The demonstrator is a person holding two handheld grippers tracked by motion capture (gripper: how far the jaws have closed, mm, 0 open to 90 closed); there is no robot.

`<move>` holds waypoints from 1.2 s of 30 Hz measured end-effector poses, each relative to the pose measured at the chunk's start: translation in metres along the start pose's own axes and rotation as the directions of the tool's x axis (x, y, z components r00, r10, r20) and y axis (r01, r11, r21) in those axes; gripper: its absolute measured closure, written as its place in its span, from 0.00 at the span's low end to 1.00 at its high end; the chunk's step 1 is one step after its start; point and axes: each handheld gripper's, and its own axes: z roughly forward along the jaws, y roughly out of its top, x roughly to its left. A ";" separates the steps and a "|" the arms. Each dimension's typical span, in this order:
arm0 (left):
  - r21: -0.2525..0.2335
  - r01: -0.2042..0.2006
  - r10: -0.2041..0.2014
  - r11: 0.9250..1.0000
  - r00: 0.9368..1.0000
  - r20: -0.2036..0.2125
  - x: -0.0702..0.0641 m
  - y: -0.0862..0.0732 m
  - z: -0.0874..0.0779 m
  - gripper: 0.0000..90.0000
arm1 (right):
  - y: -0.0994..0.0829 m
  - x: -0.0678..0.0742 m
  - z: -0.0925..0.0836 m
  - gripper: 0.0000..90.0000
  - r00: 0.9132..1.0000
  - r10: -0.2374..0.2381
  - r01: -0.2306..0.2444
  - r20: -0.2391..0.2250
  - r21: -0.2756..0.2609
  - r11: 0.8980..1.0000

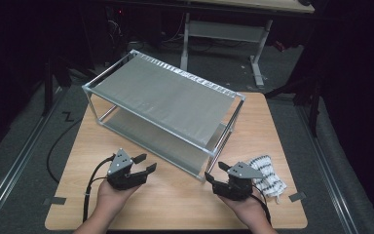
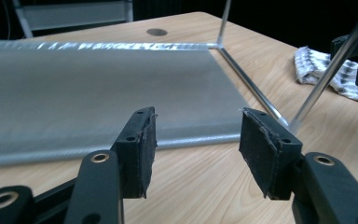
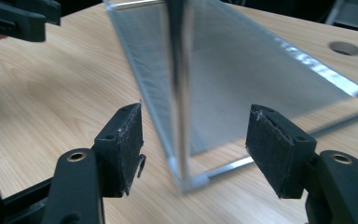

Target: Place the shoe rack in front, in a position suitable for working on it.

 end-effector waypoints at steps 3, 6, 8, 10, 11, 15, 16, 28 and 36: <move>0.021 -0.009 0.010 1.000 1.000 -0.022 0.002 -0.004 -0.009 0.52 | 0.006 0.005 0.007 0.49 1.000 -0.021 0.021 -0.015 -0.020 1.000; 0.006 -0.002 0.002 1.000 0.998 -0.056 0.003 -0.006 -0.021 0.52 | 0.013 0.008 0.013 0.61 0.999 -0.030 0.029 -0.023 -0.042 0.999; -0.001 0.002 -0.002 1.000 0.997 -0.082 0.006 -0.007 -0.027 0.52 | 0.015 0.010 0.016 0.67 0.999 -0.047 0.046 -0.018 -0.049 0.998; -0.004 0.019 -0.019 1.000 0.996 -0.092 0.009 -0.008 -0.031 0.52 | 0.017 0.010 0.019 0.74 0.999 -0.053 0.053 -0.012 -0.051 0.997; -0.006 0.025 -0.025 1.000 0.995 -0.099 0.011 -0.008 -0.033 0.52 | 0.017 0.009 0.021 0.77 0.999 -0.052 0.052 -0.013 -0.055 0.997; -0.007 0.023 -0.024 1.000 0.991 -0.133 0.018 -0.008 -0.035 0.52 | 0.017 0.007 0.023 0.89 0.998 -0.067 0.067 0.000 -0.063 0.996; -0.007 0.022 -0.023 1.000 0.991 -0.133 0.019 -0.008 -0.034 0.52 | 0.017 0.006 0.023 0.89 0.997 -0.072 0.072 -0.005 -0.064 0.995; -0.011 -0.001 -0.002 1.000 0.976 -0.218 0.050 0.004 -0.018 0.54 | -0.001 -0.027 -0.011 0.89 0.994 -0.012 0.020 0.108 -0.068 0.997; -0.016 0.050 -0.053 0.999 0.955 -0.292 0.071 0.005 -0.013 0.56 | -0.014 -0.052 -0.033 0.89 0.981 0.051 -0.034 0.186 -0.091 0.995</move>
